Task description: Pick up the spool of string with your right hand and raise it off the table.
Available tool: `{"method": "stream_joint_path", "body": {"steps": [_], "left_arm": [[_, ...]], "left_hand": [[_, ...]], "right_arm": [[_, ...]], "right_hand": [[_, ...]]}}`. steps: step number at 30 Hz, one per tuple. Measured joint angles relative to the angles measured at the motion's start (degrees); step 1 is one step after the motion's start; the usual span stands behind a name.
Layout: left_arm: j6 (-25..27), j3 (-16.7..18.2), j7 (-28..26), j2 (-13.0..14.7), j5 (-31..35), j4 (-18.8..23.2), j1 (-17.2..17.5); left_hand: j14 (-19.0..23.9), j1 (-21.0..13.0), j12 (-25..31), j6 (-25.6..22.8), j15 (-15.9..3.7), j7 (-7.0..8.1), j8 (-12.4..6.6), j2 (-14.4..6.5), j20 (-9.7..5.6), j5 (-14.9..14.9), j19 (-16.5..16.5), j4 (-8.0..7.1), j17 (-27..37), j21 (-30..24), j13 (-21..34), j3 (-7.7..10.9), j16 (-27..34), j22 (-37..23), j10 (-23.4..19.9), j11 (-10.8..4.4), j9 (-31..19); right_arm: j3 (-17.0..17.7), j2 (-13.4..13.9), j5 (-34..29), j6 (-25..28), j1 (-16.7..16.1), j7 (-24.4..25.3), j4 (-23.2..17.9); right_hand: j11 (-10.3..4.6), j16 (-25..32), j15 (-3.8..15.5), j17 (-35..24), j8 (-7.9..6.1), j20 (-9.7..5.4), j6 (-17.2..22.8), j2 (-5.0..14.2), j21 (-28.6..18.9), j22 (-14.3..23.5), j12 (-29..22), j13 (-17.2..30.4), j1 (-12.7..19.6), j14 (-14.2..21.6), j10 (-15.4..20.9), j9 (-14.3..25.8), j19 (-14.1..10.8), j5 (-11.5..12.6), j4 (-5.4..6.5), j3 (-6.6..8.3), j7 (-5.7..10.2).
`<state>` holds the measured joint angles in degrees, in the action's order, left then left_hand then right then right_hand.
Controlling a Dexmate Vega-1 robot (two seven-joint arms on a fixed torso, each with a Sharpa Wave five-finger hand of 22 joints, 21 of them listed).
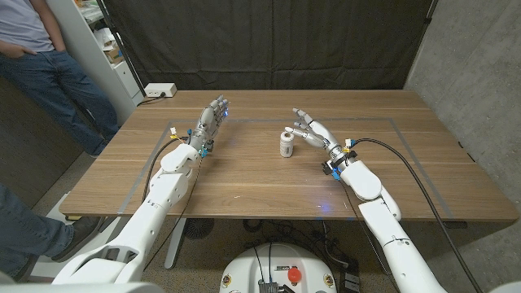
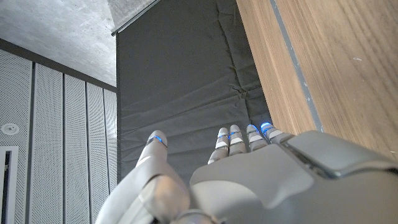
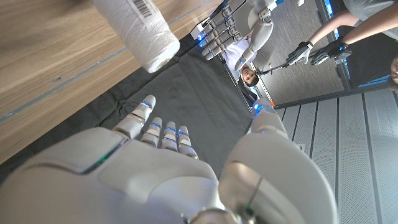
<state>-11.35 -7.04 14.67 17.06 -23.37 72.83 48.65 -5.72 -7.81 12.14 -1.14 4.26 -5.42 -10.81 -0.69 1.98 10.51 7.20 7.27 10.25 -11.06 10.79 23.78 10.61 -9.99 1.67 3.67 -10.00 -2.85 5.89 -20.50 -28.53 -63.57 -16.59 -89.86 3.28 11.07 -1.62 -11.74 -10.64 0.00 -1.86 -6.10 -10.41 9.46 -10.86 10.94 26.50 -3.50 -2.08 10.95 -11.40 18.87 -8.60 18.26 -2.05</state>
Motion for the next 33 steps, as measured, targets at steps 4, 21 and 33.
{"method": "stream_joint_path", "body": {"steps": [4,21,33], "left_arm": [[0.22,0.05,-0.08,0.16,0.0,0.46,0.28],[0.68,0.07,-0.34,0.38,0.15,1.1,0.6],[0.68,0.02,-0.35,0.32,0.22,0.7,0.32]], "left_hand": [[0.0,0.0,0.0,0.0,0.0,0.0,0.0,0.0,0.0,0.0,0.0,0.0,0.0,0.0,0.0,0.0,0.0,0.0,0.0,0.0,0.0],[0.0,0.0,0.0,0.01,0.0,0.0,0.0,0.0,0.0,0.0,0.0,0.0,0.0,0.0,0.0,0.0,0.0,0.0,0.0,0.0,0.0],[0.0,0.0,0.0,0.01,0.0,0.0,0.0,0.0,-0.01,0.0,-0.01,0.0,0.0,0.0,0.0,0.0,0.0,0.0,0.0,0.0,0.0]], "right_arm": [[-0.29,0.05,-0.86,0.02,0.32,0.65,0.52],[-1.42,0.4,-3.72,0.25,1.75,3.17,2.76],[-2.12,0.76,-5.18,0.29,2.54,4.53,3.95]], "right_hand": [[0.12,0.0,-0.21,0.0,0.0,-0.32,-0.22,-0.29,0.0,0.0,0.25,0.0,0.3,-0.2,-0.53,0.0,0.32,0.21,0.0,0.0,-0.22],[0.24,0.0,-0.51,0.29,0.0,0.0,-1.24,-0.75,0.0,0.0,0.45,0.0,0.75,-0.94,-1.84,0.0,1.24,0.84,-0.06,-0.41,0.2],[0.5,0.0,-0.73,0.29,0.27,-0.29,-3.01,-1.15,0.0,0.0,0.45,0.0,1.15,-1.33,-2.58,0.0,1.57,1.5,-0.23,-0.57,-0.35]]}}
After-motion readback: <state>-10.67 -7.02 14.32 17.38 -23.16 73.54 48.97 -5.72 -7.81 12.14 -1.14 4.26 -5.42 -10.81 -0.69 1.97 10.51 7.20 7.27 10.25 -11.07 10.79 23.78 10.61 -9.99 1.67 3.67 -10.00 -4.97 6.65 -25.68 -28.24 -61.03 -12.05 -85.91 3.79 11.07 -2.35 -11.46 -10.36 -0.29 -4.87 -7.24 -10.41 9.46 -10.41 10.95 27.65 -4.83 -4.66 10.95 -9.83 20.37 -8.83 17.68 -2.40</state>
